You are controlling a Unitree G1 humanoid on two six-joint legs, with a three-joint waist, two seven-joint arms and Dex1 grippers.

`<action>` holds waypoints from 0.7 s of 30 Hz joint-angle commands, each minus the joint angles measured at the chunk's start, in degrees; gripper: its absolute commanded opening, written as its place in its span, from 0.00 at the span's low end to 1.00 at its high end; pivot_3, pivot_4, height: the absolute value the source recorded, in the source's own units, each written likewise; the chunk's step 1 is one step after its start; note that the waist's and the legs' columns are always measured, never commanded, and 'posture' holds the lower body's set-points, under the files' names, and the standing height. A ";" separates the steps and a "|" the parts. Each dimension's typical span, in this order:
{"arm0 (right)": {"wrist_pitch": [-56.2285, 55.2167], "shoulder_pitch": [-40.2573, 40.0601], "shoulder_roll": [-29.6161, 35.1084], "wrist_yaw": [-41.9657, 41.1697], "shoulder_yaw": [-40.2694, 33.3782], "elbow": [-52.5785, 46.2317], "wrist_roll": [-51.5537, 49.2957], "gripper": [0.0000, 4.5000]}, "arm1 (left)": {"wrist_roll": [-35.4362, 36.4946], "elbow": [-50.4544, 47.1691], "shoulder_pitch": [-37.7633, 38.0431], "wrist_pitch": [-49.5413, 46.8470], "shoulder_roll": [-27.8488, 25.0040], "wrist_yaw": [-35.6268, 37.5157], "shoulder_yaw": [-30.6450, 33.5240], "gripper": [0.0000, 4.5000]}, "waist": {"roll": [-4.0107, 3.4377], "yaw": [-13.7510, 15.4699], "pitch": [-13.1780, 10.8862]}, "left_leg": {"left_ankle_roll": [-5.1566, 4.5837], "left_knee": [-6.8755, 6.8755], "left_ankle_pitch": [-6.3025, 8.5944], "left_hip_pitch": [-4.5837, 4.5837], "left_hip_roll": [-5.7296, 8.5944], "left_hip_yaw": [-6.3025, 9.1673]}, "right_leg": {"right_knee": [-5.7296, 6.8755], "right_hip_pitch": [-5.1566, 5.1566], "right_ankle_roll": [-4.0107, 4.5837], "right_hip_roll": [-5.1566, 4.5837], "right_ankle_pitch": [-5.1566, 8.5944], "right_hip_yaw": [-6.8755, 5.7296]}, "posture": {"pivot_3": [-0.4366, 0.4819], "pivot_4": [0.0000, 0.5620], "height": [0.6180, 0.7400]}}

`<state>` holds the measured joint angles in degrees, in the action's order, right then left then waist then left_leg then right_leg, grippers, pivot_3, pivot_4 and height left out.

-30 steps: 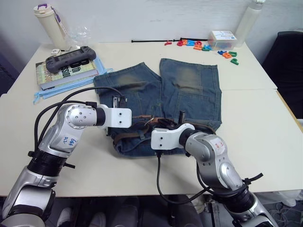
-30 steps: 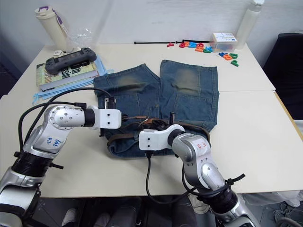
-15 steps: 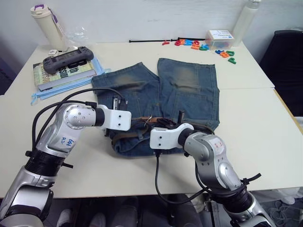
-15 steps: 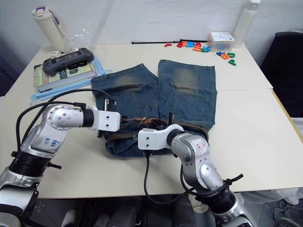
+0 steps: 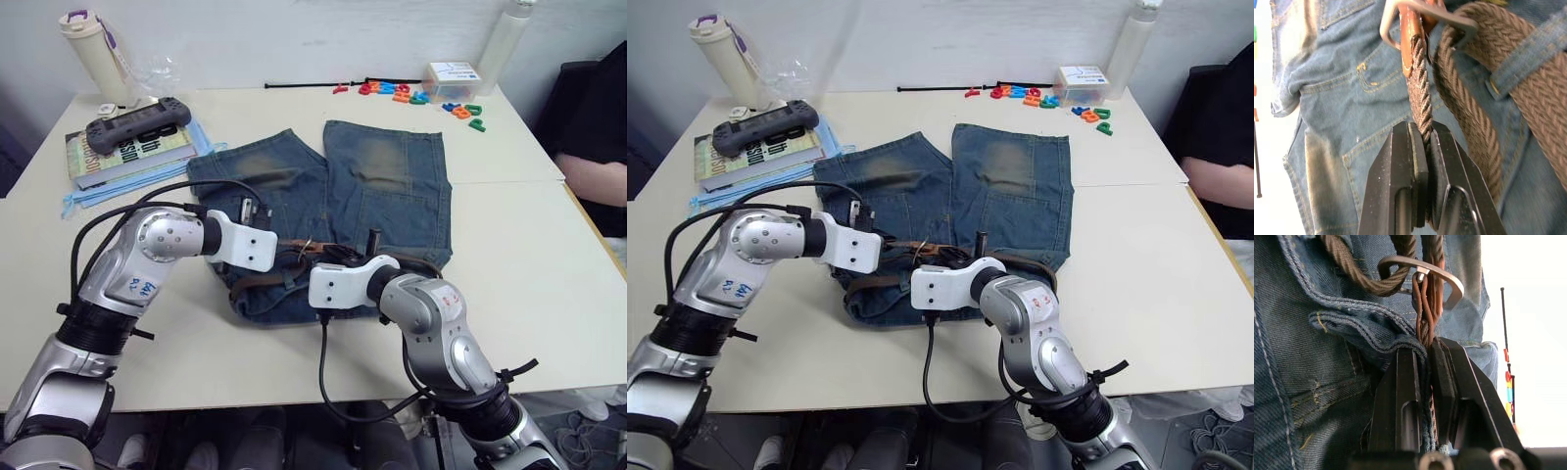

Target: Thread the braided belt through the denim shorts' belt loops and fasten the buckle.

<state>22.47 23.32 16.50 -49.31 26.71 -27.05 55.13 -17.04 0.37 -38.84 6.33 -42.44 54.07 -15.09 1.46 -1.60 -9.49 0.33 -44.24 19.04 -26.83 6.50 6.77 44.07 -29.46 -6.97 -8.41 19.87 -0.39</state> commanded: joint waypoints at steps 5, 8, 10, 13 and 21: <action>-0.70 0.82 -1.20 0.54 0.12 -2.04 0.36 0.00 | 2.99 -4.46 4.30 -8.59 8.65 -3.60 0.54 0.00 | 0.03 0.01 0.02 | -0.02 -0.04 0.00 -0.01 0.04 -0.04 | 0.02 0.00 0.00 -0.02 0.00 0.00 | 0.48 0.27 0.30; -0.64 0.71 -1.34 0.38 0.01 -2.01 0.38 0.00 | 5.61 -6.64 7.12 -15.89 12.34 -3.93 1.92 0.00 | 0.04 0.08 0.03 | -0.02 -0.08 0.00 -0.02 0.04 -0.01 | 0.04 0.00 0.00 -0.03 0.00 0.00 | 0.48 0.27 0.30; -0.46 0.55 -1.40 0.10 0.01 -2.11 0.38 0.00 | 7.61 -8.12 8.82 -18.84 14.41 -3.52 2.10 0.00 | 0.06 -0.04 0.05 | -0.02 -0.11 0.00 -0.02 0.04 -0.01 | 0.04 0.00 0.00 -0.03 0.00 0.00 | 0.48 0.27 0.30; -0.44 0.19 -1.33 -0.51 0.09 -2.38 0.17 0.00 | 8.23 -8.84 9.86 -20.11 16.10 -3.55 1.10 0.00 | 0.07 0.00 0.05 | -0.02 -0.14 0.00 -0.02 0.02 -0.02 | 0.08 0.00 0.00 -0.02 0.00 0.00 | 0.48 0.27 0.30; 1.26 -2.67 -1.66 -4.03 -0.28 -4.73 -0.66 0.00 | 8.52 -7.68 11.29 -21.53 18.87 -3.63 -1.01 0.00 | 0.14 0.18 0.10 | -0.03 -0.33 0.01 -0.02 0.05 -0.02 | 0.18 0.04 0.00 -0.05 0.00 0.01 | 0.48 0.27 0.30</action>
<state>23.74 20.82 16.30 -52.55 25.87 -28.17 55.83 -10.79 -5.89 -28.19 -15.93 -25.54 49.32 -12.16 1.60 -1.42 -9.38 0.30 -44.58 19.06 -26.85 6.55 6.76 44.25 -29.40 -6.97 -8.47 19.87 -0.37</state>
